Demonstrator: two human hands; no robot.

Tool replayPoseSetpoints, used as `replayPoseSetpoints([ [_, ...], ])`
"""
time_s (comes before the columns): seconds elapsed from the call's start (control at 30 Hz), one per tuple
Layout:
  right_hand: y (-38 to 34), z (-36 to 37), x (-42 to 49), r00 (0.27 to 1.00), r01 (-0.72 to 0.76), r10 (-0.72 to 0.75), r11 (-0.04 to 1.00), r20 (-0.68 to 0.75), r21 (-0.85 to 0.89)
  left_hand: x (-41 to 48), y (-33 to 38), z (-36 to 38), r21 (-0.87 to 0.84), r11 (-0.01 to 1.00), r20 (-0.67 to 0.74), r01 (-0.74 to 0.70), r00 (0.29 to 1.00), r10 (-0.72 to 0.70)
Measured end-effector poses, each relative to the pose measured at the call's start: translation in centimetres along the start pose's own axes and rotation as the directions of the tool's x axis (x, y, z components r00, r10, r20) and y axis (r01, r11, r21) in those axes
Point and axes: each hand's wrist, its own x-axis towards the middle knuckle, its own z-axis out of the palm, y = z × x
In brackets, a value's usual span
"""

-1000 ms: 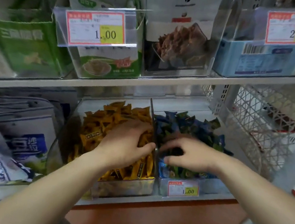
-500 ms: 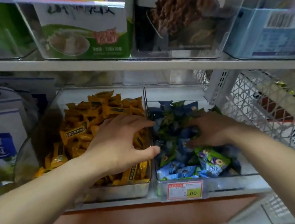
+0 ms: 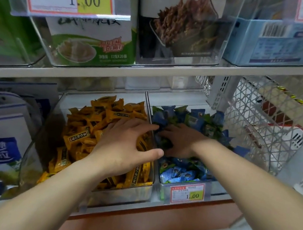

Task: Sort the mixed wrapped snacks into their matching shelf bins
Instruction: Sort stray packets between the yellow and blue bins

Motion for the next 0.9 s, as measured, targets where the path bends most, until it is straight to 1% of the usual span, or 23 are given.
replayPoseSetpoints([
  [0.1,1.6,-0.2,-1.4,0.998,0.0,0.003,0.998,-0.055,0.069,-0.1,-0.1,-0.3,-0.02,1.0,0.03,0.006,1.0,-0.005],
  [0.2,4.1,-0.6,-3.5,0.982,-0.107,0.113,0.993,-0.15,0.05,-0.2,-0.2,-0.3,-0.029,1.0,0.037,0.008,0.999,-0.007],
  [0.27,5.3,-0.9,-4.1,0.969,-0.168,0.18,0.983,-0.171,0.078,-0.1,-0.1,-0.4,-0.027,1.0,0.037,0.008,0.999,-0.007],
  [0.33,5.8,-1.4,-3.9,0.97,-0.189,0.21,0.968,-0.12,0.163,0.0,0.0,-0.4,-0.031,0.999,0.04,0.012,0.999,-0.011],
  [0.43,5.2,-2.4,-2.7,0.988,-0.154,0.146,0.943,0.051,0.296,0.1,0.0,-0.5,-0.043,0.999,0.045,0.012,0.999,-0.01],
  [0.5,4.7,-2.4,-1.8,0.987,-0.136,0.103,0.944,0.124,0.299,0.1,-0.1,-0.5,-0.049,0.999,0.047,0.003,0.999,0.0],
  [0.63,4.6,-2.0,-1.1,0.975,-0.153,0.107,0.958,0.193,0.241,0.3,-0.5,-0.3,-0.05,0.999,0.044,-0.014,0.999,0.016],
  [0.77,4.3,-0.7,-1.1,0.983,-0.148,0.123,0.971,0.138,0.188,0.5,-0.6,-0.2,-0.059,0.998,0.044,-0.017,0.999,0.019],
  [0.9,3.8,0.1,-0.8,0.988,-0.143,0.127,0.971,0.092,0.193,0.5,-0.5,-0.4,-0.076,0.997,0.051,-0.01,0.999,0.014],
])
